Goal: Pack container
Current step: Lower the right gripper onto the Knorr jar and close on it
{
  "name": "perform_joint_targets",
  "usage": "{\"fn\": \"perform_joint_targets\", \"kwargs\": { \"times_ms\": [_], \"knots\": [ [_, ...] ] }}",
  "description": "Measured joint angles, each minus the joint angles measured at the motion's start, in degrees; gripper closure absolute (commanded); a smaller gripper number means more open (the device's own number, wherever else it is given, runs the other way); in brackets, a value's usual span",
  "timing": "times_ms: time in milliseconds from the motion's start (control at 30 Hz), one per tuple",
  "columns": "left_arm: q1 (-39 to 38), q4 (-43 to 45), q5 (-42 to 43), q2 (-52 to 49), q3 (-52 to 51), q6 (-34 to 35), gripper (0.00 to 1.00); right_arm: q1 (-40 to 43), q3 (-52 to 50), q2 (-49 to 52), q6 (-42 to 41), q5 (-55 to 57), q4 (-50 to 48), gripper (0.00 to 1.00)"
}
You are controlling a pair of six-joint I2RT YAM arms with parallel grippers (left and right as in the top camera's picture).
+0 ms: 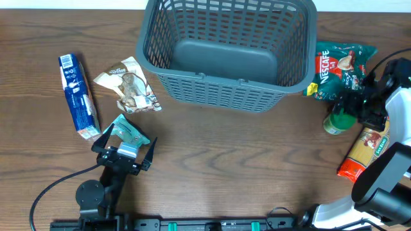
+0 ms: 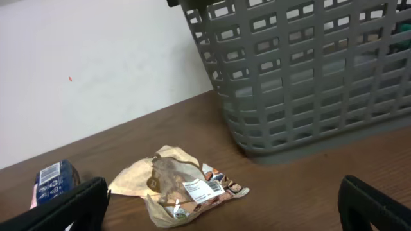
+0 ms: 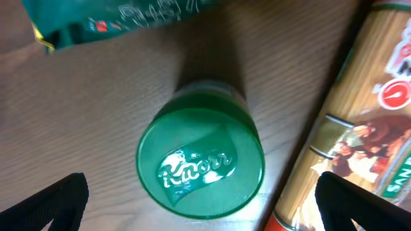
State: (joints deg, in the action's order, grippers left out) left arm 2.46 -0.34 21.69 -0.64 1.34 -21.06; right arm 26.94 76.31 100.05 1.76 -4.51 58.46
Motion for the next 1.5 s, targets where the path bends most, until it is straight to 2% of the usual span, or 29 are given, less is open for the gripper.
{"fn": "perform_joint_targets", "kwargs": {
  "times_ms": [533,800,1100,1500],
  "knots": [
    [0.00,0.00,0.00,0.00,-0.02,0.00,0.01,0.00,-9.38,0.09,-0.22,-0.02,-9.16,0.01],
    [0.00,0.00,0.00,0.00,0.00,0.00,0.01,0.00,-9.79,0.09,-0.24,0.02,-12.74,0.01],
    [0.00,0.00,0.00,0.00,-0.02,0.00,0.01,0.00,-9.79,0.48,-0.26,0.24,-13.11,0.01],
    [0.00,0.00,0.00,0.00,0.00,0.00,0.01,-2.10,-9.79,6.12,-0.74,2.08,-13.20,0.01]
  ]
}}
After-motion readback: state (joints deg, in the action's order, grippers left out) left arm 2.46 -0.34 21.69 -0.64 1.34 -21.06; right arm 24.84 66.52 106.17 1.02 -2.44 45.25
